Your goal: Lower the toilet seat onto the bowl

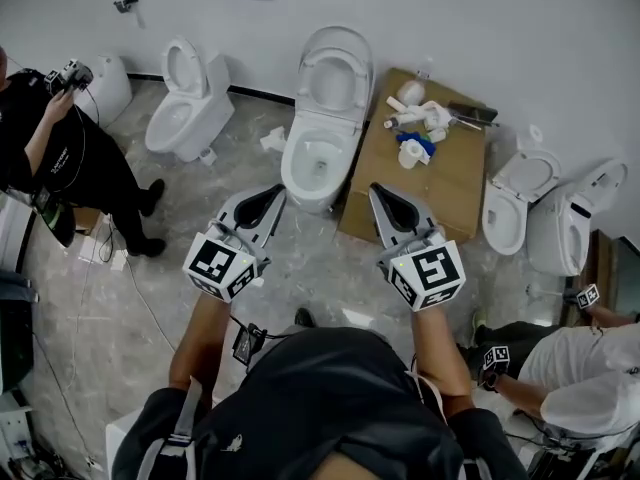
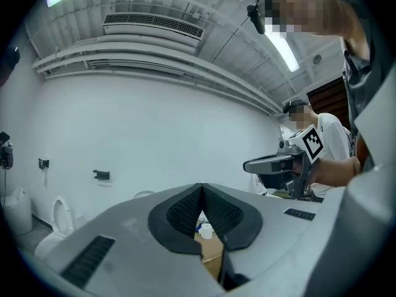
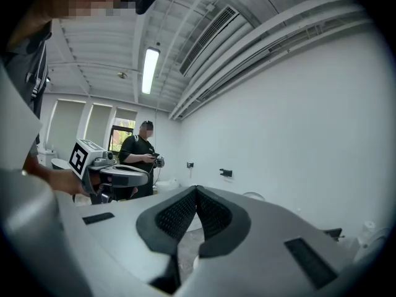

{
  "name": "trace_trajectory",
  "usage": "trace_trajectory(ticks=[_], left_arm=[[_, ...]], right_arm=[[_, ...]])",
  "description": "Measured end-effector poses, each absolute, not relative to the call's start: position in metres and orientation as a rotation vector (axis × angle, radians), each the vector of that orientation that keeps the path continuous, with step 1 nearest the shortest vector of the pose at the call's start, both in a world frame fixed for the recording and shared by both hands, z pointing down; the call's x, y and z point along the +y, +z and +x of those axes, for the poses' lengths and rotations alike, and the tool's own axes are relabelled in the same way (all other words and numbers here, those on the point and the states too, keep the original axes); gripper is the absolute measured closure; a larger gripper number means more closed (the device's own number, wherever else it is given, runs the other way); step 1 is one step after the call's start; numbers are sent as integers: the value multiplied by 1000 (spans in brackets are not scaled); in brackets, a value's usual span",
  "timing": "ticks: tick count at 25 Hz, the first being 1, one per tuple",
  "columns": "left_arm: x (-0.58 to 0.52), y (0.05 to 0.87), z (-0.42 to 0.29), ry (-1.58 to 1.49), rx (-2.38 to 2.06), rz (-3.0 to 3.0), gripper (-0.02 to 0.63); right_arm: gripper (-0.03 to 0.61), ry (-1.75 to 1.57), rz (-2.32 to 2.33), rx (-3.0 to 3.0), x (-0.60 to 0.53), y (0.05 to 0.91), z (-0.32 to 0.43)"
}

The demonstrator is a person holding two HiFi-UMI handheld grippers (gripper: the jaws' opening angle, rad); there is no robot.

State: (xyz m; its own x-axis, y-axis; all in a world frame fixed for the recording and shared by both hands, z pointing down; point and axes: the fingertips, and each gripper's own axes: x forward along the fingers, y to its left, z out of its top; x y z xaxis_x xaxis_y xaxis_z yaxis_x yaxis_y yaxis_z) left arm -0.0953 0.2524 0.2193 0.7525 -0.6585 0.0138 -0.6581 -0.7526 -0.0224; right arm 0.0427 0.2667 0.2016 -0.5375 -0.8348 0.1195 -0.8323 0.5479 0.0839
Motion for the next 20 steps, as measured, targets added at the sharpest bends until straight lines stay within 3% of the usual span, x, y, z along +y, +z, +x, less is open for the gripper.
trace_trajectory(ticks=[20], left_arm=[[122,247,-70,-105,1145,-2943,611]], right_arm=[[571,28,1412,-2643,129,225,69]])
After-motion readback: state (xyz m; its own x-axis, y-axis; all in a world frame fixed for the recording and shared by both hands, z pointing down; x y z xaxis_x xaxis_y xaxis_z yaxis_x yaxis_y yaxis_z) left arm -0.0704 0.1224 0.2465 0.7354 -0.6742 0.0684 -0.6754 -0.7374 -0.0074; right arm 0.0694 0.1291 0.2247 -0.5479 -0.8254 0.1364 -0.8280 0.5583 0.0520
